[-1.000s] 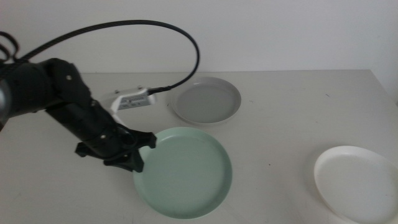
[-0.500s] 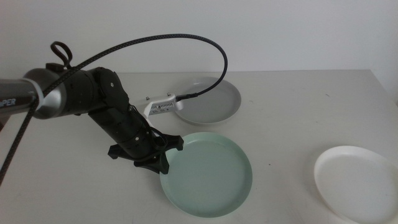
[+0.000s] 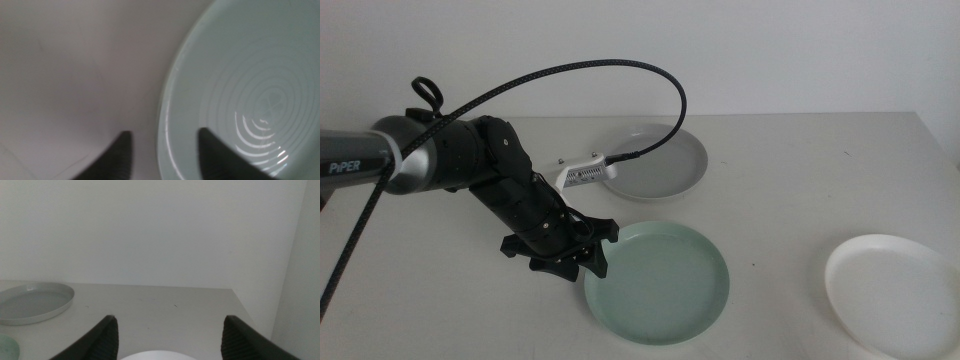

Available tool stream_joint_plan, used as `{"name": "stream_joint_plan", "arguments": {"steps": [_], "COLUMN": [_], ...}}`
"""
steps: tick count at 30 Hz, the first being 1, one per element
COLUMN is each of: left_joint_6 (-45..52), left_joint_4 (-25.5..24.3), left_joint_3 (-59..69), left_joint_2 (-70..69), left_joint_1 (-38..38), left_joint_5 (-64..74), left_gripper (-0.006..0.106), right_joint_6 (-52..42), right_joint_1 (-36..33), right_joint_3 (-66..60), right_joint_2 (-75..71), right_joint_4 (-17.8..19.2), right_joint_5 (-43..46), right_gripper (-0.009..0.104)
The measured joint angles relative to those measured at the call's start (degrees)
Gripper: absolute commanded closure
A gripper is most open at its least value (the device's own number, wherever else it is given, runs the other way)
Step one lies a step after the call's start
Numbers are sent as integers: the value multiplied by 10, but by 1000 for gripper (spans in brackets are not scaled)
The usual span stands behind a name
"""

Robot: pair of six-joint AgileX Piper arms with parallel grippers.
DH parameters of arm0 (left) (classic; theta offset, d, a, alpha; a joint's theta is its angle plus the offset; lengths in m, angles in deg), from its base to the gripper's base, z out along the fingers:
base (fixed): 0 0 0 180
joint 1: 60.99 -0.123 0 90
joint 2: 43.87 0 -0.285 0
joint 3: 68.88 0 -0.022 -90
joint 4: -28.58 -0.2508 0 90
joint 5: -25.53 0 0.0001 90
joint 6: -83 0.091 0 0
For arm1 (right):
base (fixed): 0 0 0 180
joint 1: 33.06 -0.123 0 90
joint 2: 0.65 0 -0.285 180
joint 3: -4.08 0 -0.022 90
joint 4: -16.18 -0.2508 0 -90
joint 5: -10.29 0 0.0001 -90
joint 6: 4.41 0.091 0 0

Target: Stack the three bowls on top of each other.

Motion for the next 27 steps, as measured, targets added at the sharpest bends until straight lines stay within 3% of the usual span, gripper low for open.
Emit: {"name": "stream_joint_plan", "arguments": {"steps": [2,4,9,13,23,27], "left_joint_6": [11,28,92,96,-42,-64], "left_joint_4": [0,1,23,11,-134,-160], "left_joint_3": [0,0,0,0,0,0], "left_joint_2": [0,0,-18,-58,-205,-220], "left_joint_1": [0,0,1,1,1,1], "left_joint_5": [2,13,57,75,0,-49], "left_gripper": [8,-5,-5,-5,-5,-5], "right_joint_6": [0,0,0,0,0,0], "right_joint_1": [0,0,0,0,0,0], "right_joint_3": [0,0,0,0,0,0], "right_joint_2": [0,0,0,0,0,0], "right_joint_4": [0,0,0,0,0,0], "right_joint_5": [0,0,0,0,0,0], "right_gripper": [43,43,43,43,43,43]}}
